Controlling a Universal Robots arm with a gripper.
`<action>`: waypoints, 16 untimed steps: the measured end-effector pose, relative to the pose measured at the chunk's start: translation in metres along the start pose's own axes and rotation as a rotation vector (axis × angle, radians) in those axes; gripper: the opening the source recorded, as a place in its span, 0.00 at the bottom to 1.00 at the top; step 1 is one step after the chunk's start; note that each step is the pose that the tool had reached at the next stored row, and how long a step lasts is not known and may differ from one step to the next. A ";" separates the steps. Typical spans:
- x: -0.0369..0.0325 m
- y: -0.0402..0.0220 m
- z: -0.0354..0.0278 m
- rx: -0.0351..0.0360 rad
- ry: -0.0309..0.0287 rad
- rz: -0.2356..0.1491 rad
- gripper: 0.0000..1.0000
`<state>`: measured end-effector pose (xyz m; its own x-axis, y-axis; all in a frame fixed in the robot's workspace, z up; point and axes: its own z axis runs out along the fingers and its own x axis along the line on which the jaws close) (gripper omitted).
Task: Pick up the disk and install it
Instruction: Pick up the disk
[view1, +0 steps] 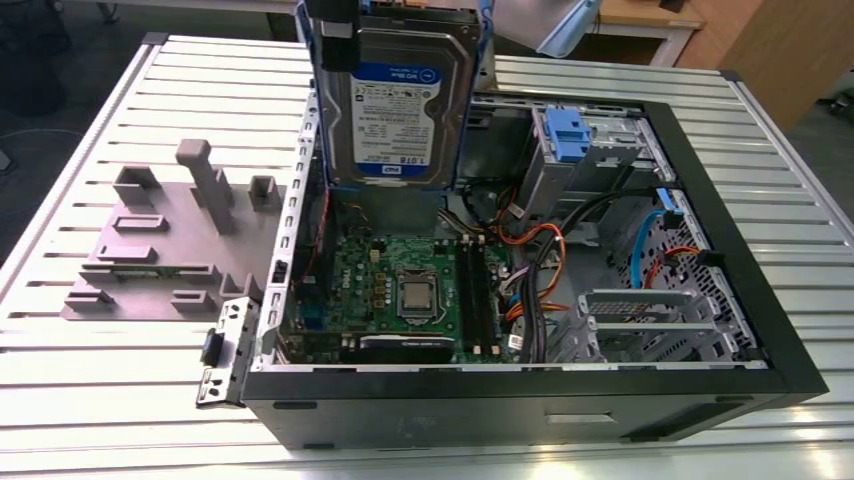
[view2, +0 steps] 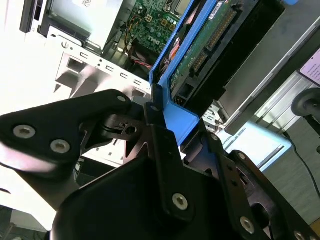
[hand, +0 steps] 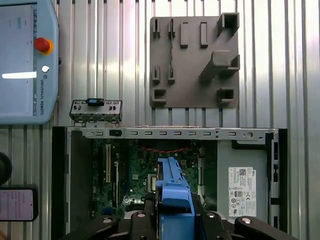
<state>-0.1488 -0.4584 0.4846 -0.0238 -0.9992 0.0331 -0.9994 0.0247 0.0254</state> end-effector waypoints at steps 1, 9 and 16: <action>0.0005 -0.0001 0.0001 0.0001 0.0000 0.000 0.36; 0.0083 -0.0003 0.0009 0.0001 0.0000 0.000 0.36; 0.0131 -0.0108 0.0010 -0.0009 0.0001 0.000 0.36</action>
<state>-0.1384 -0.4717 0.4838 -0.0238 -0.9992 0.0332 -0.9993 0.0247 0.0263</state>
